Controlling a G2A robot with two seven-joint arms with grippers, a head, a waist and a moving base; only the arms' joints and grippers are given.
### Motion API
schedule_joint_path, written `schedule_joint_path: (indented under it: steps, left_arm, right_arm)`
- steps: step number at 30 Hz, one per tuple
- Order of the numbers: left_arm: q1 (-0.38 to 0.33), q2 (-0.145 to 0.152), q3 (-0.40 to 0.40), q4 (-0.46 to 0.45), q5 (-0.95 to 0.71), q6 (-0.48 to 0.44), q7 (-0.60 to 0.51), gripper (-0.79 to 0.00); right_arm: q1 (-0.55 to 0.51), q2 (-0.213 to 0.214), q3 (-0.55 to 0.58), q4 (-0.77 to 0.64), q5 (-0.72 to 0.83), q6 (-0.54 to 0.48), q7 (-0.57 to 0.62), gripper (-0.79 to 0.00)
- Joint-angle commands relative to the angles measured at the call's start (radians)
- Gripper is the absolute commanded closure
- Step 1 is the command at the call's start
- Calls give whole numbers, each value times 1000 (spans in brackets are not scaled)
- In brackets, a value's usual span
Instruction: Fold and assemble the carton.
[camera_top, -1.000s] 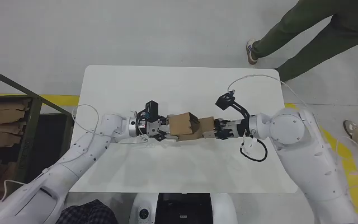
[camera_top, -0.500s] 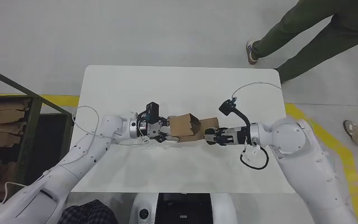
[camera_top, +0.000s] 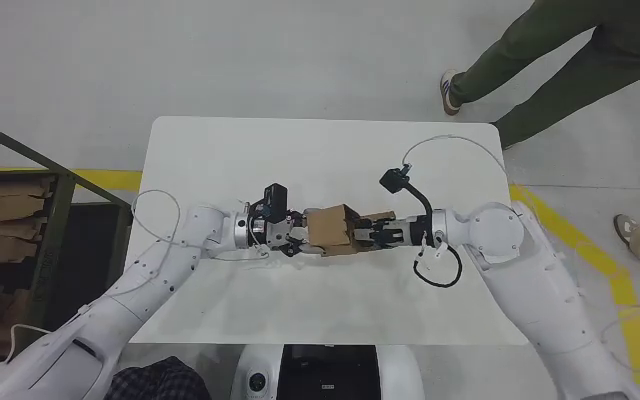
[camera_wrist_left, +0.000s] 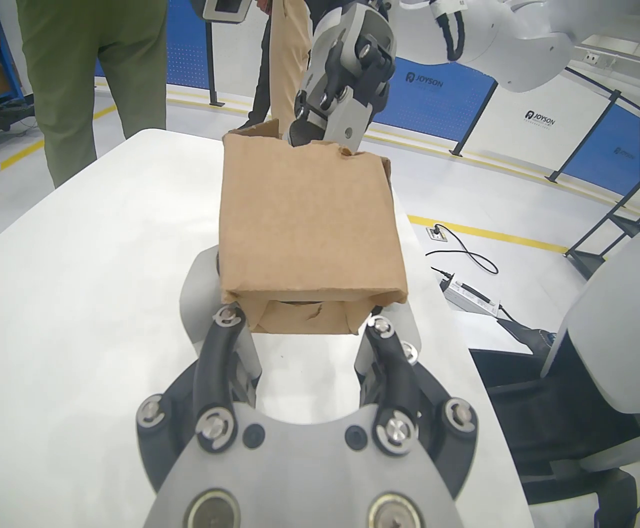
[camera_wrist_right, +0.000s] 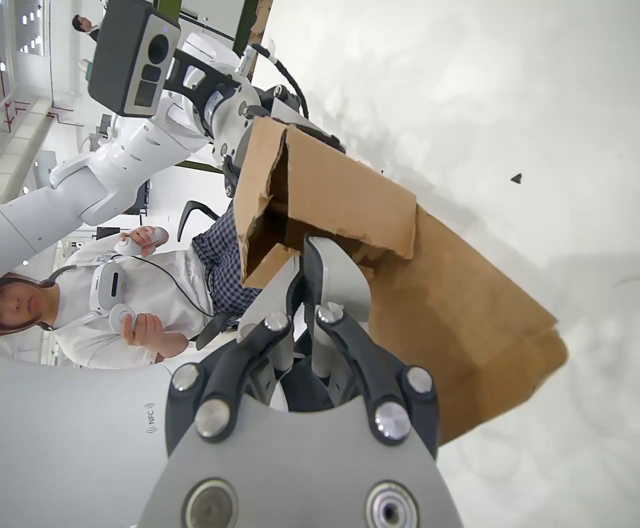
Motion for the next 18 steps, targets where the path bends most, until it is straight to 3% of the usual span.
schedule_joint_path:
  steps: [1,9,18]
  left_arm:
    - [-1,0,1,1,-1,0,2,-369]
    - [-5,2,8,3,-5,0,6,-372]
    - [1,8,8,-8,3,0,20,-372]
  right_arm:
    - [5,0,-2,2,-4,4,-4,0]
    - [-22,15,67,-11,-4,49,-50,0]
    - [2,17,62,-3,-24,73,-59,0]
